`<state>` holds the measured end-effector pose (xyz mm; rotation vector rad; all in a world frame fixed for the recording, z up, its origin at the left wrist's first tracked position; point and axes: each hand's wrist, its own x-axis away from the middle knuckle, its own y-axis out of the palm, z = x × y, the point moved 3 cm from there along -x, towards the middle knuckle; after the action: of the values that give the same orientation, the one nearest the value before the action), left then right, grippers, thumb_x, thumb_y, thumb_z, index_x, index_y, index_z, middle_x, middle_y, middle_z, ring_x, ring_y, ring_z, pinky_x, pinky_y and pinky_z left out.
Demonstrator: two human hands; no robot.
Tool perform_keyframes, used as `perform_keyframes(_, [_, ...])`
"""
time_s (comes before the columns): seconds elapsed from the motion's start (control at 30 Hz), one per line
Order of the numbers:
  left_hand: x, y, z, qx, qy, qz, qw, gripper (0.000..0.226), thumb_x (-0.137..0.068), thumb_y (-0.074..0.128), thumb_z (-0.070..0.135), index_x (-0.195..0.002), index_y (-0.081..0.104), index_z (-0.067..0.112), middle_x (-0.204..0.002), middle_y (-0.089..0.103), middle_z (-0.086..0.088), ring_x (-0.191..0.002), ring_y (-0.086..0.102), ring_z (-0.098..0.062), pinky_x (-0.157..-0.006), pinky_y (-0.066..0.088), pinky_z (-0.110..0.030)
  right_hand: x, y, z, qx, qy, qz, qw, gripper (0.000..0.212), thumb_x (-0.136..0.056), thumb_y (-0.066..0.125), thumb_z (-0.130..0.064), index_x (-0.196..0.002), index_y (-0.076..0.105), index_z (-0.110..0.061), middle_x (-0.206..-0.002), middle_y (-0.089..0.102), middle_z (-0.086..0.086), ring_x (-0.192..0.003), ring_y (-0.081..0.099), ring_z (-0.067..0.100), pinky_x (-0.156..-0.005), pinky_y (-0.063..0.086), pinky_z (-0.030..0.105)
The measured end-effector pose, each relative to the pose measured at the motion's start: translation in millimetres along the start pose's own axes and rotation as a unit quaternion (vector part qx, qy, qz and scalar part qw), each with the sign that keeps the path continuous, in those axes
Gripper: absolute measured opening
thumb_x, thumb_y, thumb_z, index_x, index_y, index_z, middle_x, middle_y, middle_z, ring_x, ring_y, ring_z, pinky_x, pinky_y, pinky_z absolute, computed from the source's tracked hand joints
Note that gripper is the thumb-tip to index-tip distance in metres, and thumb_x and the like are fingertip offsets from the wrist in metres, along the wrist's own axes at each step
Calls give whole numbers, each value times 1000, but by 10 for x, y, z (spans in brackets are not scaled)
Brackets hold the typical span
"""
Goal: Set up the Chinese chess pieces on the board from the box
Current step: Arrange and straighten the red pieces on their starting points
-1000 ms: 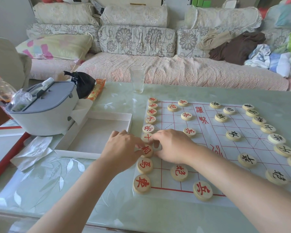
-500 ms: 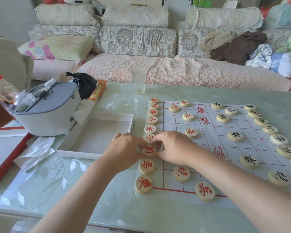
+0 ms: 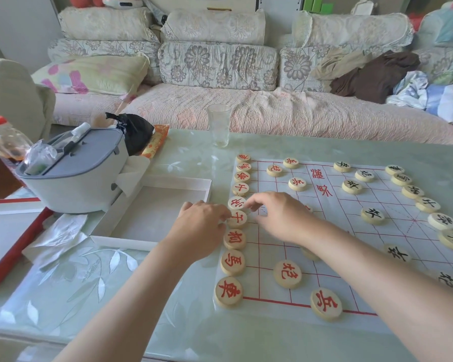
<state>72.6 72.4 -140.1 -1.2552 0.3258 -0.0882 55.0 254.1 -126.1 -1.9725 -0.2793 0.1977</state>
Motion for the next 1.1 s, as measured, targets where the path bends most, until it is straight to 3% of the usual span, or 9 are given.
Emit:
perform_keyframes(0.2, [-83, 22, 33, -15, -11, 8, 1000, 29, -91, 48, 26, -116, 61, 35, -107, 68, 16, -107, 54, -12, -91, 29, -27, -63, 194, 35, -9, -1, 1, 1000, 35, -88, 64, -24, -119, 64, -39, -118, 66, -18, -109, 60, 12, -86, 47, 30])
perform_keyframes(0.43, [-100, 24, 19, 4, -30, -12, 999, 34, -91, 53, 29, -123, 56, 38, -113, 65, 20, -111, 53, -8, -93, 28, -27, -85, 165, 98, -47, 2, 11, 999, 26, -85, 70, -31, -110, 66, -38, -108, 64, -20, -101, 59, 8, -85, 49, 30])
perform_keyframes(0.6, [-71, 20, 74, -5, -25, 4, 1000, 30, -92, 51, 29, -120, 57, 38, -106, 68, 21, -107, 54, -8, -90, 28, -26, -102, 151, 103, -63, 2, 21, 998, 28, -89, 66, -20, -110, 67, -39, -111, 66, -23, -96, 58, 5, -75, 44, 25])
perform_keyframes(0.77, [-84, 24, 77, 40, -47, -24, 998, 36, -91, 51, 25, -124, 55, 38, -118, 64, 19, -115, 55, -6, -98, 29, -27, -92, 193, 79, -65, 0, 24, 998, 30, -83, 71, -36, -112, 63, -39, -98, 65, -20, -89, 59, 2, -68, 42, 21])
perform_keyframes(0.83, [-91, 27, 85, 24, -43, -27, 998, 37, -92, 49, 26, -127, 53, 38, -121, 62, 18, -117, 52, -9, -98, 27, -28, -104, 191, 73, -67, -3, 25, 997, 31, -83, 71, -39, -113, 63, -40, -102, 62, -20, -94, 58, 2, -74, 44, 23])
perform_keyframes(0.93, [-103, 12, 95, -30, -28, -5, 999, 34, -92, 48, 28, -123, 54, 39, -118, 63, 17, -114, 49, -13, -96, 28, -30, -119, 193, 83, -58, -6, 24, 998, 35, -85, 66, -25, -117, 62, -40, -113, 62, -20, -105, 59, 6, -88, 50, 33])
perform_keyframes(1.0, [-112, 11, 109, -26, -24, -10, 999, 33, -92, 48, 26, -122, 54, 39, -116, 63, 17, -113, 49, -13, -96, 29, -30, -125, 208, 94, -53, -5, 12, 998, 37, -85, 65, -21, -117, 62, -40, -114, 65, -21, -106, 60, 8, -89, 51, 34])
perform_keyframes(1.1, [-130, 13, 135, 7, -24, -24, 999, 36, -92, 48, 23, -125, 53, 38, -119, 62, 18, -116, 50, -12, -96, 29, -29, -138, 219, 102, -49, -11, 3, 999, 36, -82, 71, -29, -115, 61, -40, -106, 64, -20, -102, 60, 8, -89, 50, 34])
